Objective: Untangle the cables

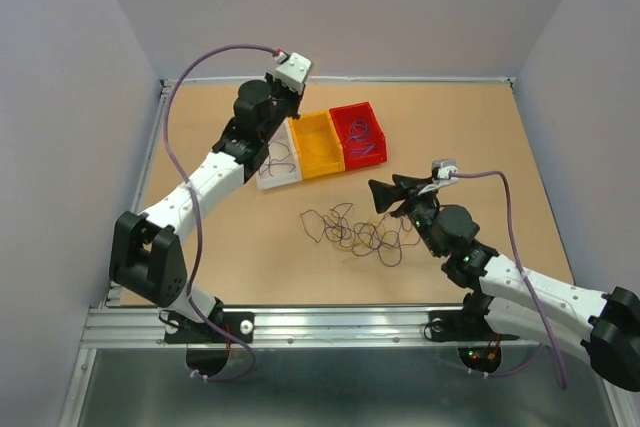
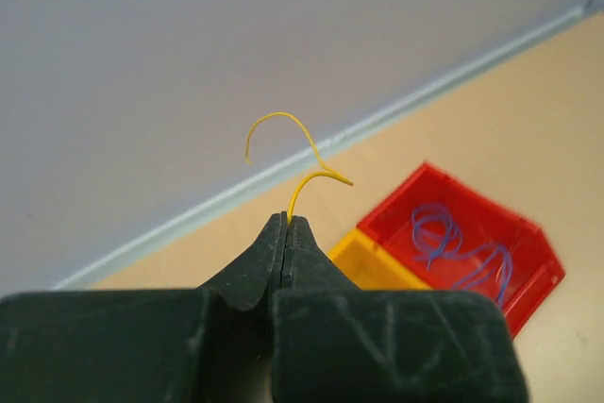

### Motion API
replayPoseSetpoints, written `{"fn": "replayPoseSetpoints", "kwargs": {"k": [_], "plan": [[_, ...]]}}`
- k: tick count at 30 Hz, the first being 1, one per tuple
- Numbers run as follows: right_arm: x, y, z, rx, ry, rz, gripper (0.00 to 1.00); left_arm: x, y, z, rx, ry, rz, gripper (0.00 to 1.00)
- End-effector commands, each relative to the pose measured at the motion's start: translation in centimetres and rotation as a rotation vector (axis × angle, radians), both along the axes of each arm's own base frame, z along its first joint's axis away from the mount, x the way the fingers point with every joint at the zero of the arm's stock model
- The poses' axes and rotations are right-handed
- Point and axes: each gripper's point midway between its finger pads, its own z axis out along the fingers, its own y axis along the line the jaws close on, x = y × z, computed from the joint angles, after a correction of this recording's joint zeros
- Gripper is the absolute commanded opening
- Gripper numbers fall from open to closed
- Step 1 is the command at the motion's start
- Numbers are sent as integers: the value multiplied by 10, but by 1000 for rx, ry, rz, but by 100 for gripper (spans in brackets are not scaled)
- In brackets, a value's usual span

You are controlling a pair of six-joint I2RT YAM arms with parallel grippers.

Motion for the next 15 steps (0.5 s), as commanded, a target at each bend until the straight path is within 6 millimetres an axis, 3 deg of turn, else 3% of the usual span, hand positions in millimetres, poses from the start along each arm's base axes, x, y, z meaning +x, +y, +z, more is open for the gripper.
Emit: {"fn": "replayPoseSetpoints", "kwargs": {"k": [1,2,5,6,9,12,15], "plan": [[0,-3,3,21,-22,-17,73,8,-10,-60,82,52,-55,0],[0,-3,3,21,-20,-17,73,9,-17,-87,106,102,-84,0],[2,0,-1,9,-10,-14,73,9,-33,-138,195,209,-122,0],[3,0,-1,11,-9,-14,73,11,-41,-139,207,220,-129,0],[2,0,-1,9,-9,-12,73,16,-45,-173,266,358,-107,0],[2,-1,1,15,-12,-13,73,23,-42,-189,275,439,-55,0],[1,0,3,19,-18,-8,73,22,-41,-190,261,468,-39,0]]}}
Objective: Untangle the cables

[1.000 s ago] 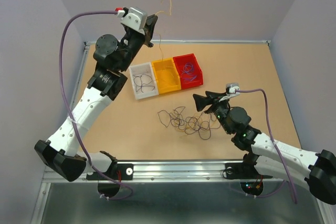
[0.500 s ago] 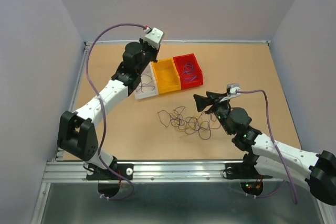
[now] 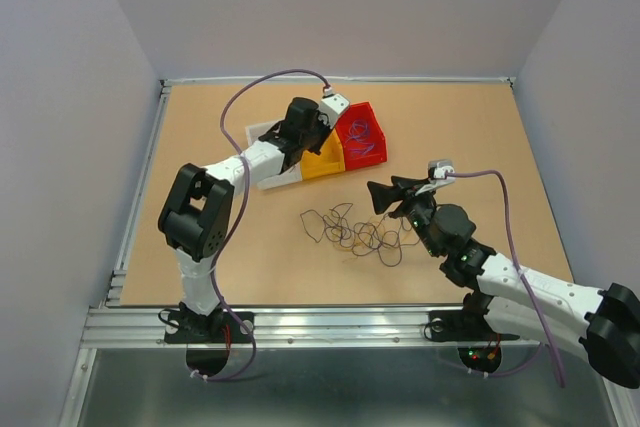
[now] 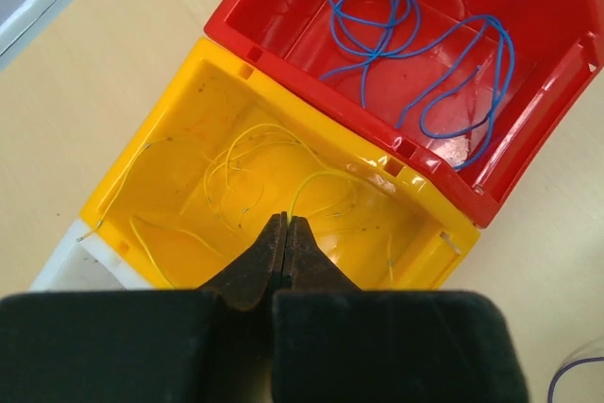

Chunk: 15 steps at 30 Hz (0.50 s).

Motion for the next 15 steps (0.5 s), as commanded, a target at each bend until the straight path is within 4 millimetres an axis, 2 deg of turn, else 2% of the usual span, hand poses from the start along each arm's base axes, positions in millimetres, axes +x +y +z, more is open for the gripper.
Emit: {"fn": "replayPoseSetpoints", "kwargs": {"k": [1,2,4,5,7,10,12,13,14,15], "plan": [[-1,-2,16,47,-42,-6,73,6,5,40,-42,-28,51,0],[-2,-2,15,45,-43,-4,73,4,6,42,-42,-32,54,0],[-1,-3,16,47,-42,-7,73,5,9,60,-74,-81,67,0],[-1,-3,15,47,-40,-9,73,2,18,73,-79,-122,100,0],[-1,-2,13,41,-37,-7,73,-1,23,96,-117,-187,112,0],[0,-2,14,42,-38,-9,73,-4,25,94,-124,-196,115,0],[0,-2,13,41,-34,-10,73,-3,24,83,-100,-173,112,0],[0,-2,13,41,-34,-10,73,-1,23,75,-83,-152,111,0],[0,-2,13,42,-33,-10,73,3,20,41,-32,-81,106,0],[0,-2,13,41,-34,-10,73,14,12,45,-17,-71,97,0]]}}
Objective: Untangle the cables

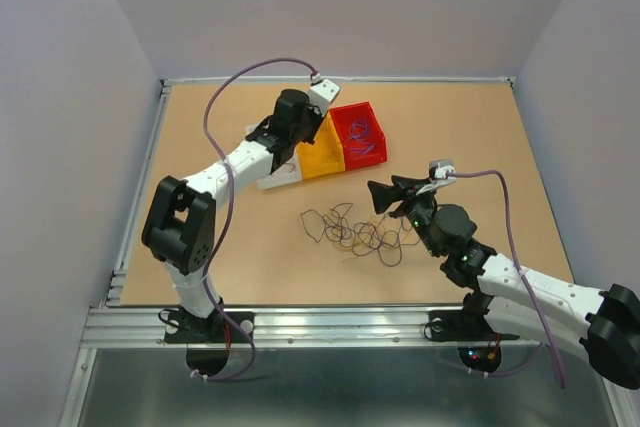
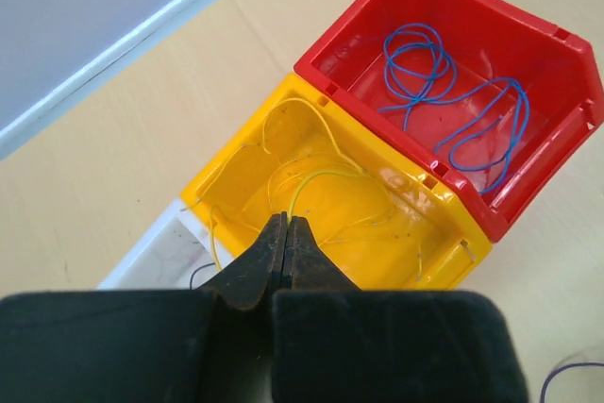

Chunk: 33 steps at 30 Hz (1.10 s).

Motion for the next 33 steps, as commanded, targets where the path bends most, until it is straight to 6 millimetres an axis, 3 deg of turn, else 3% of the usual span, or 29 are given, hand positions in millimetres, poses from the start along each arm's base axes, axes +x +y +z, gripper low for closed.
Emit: {"fn": "replayPoseSetpoints", "kwargs": {"k": [1,2,3,5,6,8,9,10,11,12,16,17,18,19,24,27,30,33], "plan": [[0,-1,11,35,-30,-10,73,10,-8,-47,118,170,-12,0],[1,-1,11,34,-29,-10,73,11,-9,-98,191,288,-18,0],[1,-1,11,34,-29,-10,73,22,-18,-94,193,299,-22,0],[0,0,10,33,-28,-7,73,17,-15,-136,257,403,-17,0],[1,-1,10,32,-27,-12,73,20,-14,-138,257,405,-5,0],[1,-2,11,36,-28,-10,73,23,-11,-136,254,383,17,12],[0,-1,12,37,-29,-7,73,26,-14,-128,233,351,15,28],[0,-1,11,33,-28,-7,73,25,-13,-122,222,336,18,33],[0,-2,12,38,-30,-9,73,26,-14,-100,196,291,16,37],[0,-1,12,36,-31,-6,73,24,-9,-97,188,269,32,47],[0,-1,13,38,-30,-7,73,16,-3,-53,118,156,42,62],[0,-1,12,34,-29,-7,73,14,-3,-27,81,102,37,63],[1,-1,11,31,-26,-12,73,10,-2,-24,66,87,33,65],[2,0,9,23,-18,-12,73,7,0,-6,47,51,31,66],[8,4,0,-3,24,-26,79,-10,3,13,32,23,-11,72],[9,4,-3,-10,32,-29,79,-20,3,18,51,5,-42,87],[8,1,3,3,21,-37,79,-31,1,19,70,-9,-84,88],[7,-6,7,13,10,-58,79,-62,-23,13,78,-8,-284,86]]}}
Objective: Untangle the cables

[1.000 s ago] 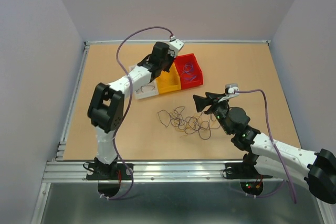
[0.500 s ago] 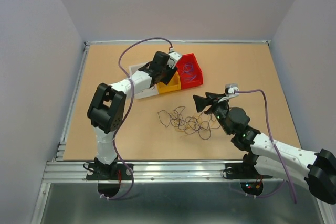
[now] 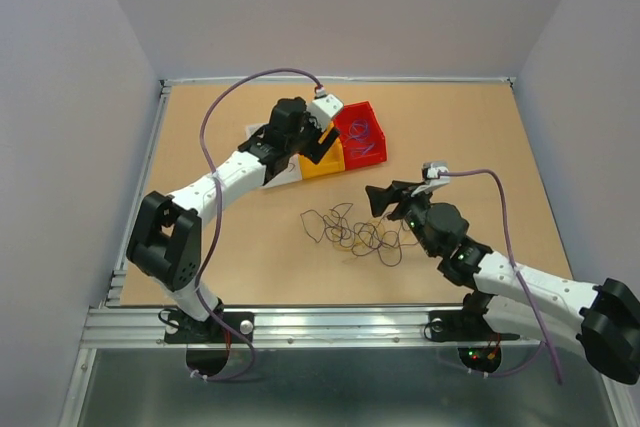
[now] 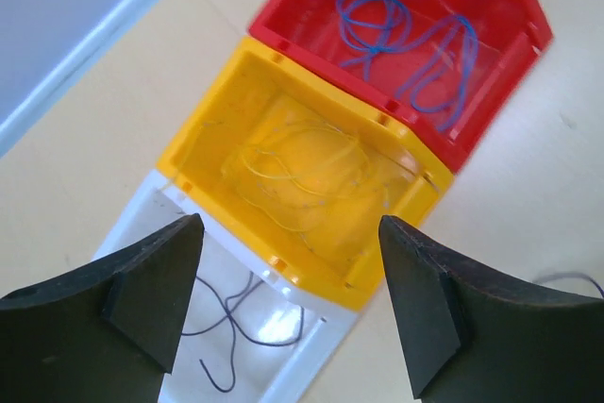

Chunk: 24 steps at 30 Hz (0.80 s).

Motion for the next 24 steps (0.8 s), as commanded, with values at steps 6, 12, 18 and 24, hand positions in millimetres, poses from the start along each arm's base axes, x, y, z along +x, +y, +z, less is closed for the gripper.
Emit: {"fn": "replayPoseSetpoints", "kwargs": {"k": [6,12,18,24], "plan": [[-2,-27,49,117,-101,-104,79,-124,-66,-23,59,-27,-684,88],[-7,-38,58,140,-125,-127,79,-182,-81,-52,142,-1,-919,89],[-8,-38,59,142,-126,-125,79,-204,-88,-76,199,57,-996,87],[-9,-39,60,146,-128,-124,79,-202,-90,-92,235,119,-997,76]]}}
